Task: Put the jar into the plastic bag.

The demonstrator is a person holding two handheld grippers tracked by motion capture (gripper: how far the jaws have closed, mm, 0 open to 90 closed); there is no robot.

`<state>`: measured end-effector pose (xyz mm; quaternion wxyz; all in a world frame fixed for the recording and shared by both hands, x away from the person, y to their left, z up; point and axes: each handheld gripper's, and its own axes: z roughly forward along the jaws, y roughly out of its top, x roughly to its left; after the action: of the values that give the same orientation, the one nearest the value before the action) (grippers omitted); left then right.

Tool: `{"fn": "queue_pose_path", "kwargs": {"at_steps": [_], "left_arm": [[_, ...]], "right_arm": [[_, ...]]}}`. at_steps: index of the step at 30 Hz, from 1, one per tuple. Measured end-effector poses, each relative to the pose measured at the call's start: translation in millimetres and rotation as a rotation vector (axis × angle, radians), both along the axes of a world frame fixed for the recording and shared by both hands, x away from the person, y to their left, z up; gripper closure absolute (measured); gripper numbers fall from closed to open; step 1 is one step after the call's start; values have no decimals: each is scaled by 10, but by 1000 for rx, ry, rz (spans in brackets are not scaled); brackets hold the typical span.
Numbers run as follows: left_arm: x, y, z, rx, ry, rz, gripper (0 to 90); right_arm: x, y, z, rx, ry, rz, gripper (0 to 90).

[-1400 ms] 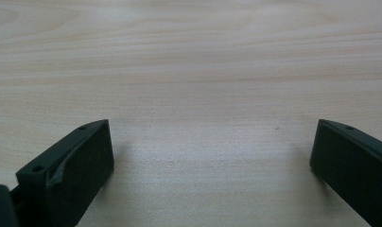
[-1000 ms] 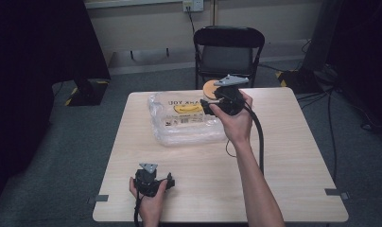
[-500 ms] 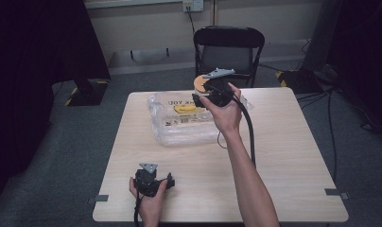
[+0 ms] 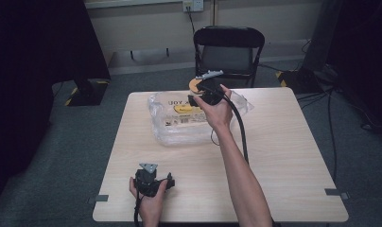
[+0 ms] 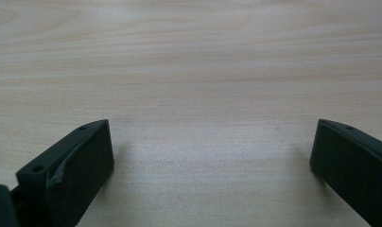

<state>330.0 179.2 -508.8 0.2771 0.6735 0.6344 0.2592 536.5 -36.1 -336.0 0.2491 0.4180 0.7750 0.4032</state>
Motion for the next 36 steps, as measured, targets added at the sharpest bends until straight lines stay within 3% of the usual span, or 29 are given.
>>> {"fn": "queue_pose_path", "kwargs": {"at_steps": [17, 36], "left_arm": [[0, -1, 0, -1, -1, 1, 0], [1, -3, -2, -3, -4, 3, 0]], "right_arm": [[239, 141, -431, -7, 65, -8, 263], [314, 186, -677, -37, 112, -33, 262]]}}
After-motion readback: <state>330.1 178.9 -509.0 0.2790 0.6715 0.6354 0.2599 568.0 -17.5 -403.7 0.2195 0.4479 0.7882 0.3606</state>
